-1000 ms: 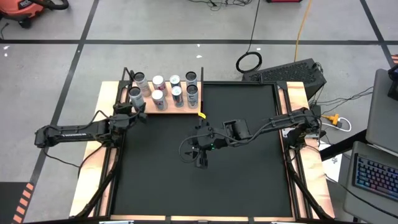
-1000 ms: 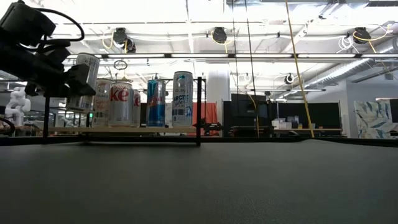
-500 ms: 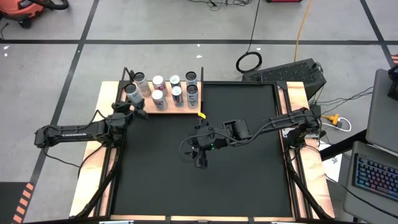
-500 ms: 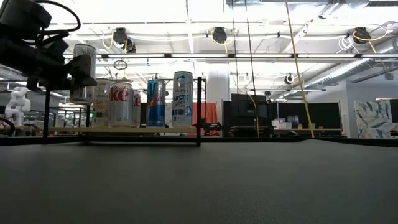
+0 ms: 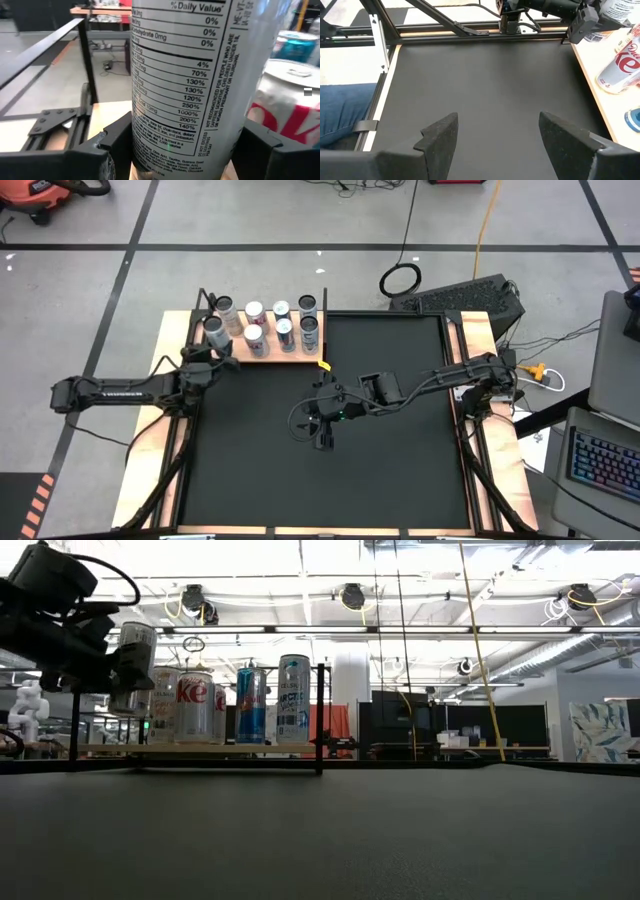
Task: Place canned beverage on shelf
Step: Align the white and yellow soda can with the other white and yellow soda can on the shelf
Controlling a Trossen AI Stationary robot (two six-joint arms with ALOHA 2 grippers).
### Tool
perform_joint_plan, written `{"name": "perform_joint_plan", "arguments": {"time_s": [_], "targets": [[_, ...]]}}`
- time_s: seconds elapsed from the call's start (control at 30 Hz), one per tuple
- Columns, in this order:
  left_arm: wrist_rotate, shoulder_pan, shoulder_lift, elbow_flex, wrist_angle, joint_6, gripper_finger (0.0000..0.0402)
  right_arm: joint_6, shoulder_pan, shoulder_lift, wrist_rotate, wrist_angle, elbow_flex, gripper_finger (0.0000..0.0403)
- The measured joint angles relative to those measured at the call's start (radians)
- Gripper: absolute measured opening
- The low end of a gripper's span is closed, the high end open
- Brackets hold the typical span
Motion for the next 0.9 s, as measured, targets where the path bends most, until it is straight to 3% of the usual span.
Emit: {"name": "perform_joint_plan", "arguments": {"time_s": [0.27, 0.9], "targets": [[-0.027, 0.000, 0.073, -0.050, 0.002, -0.166, 0.0247, -0.002, 0.000, 0.000, 0.000, -0.008, 0.000, 0.0258], [-0.041, 0.000, 0.132, -0.064, 0.075, -0.153, 0.0247, -0.024, 0.000, 0.000, 0.000, -0.007, 0.000, 0.0258]]}}
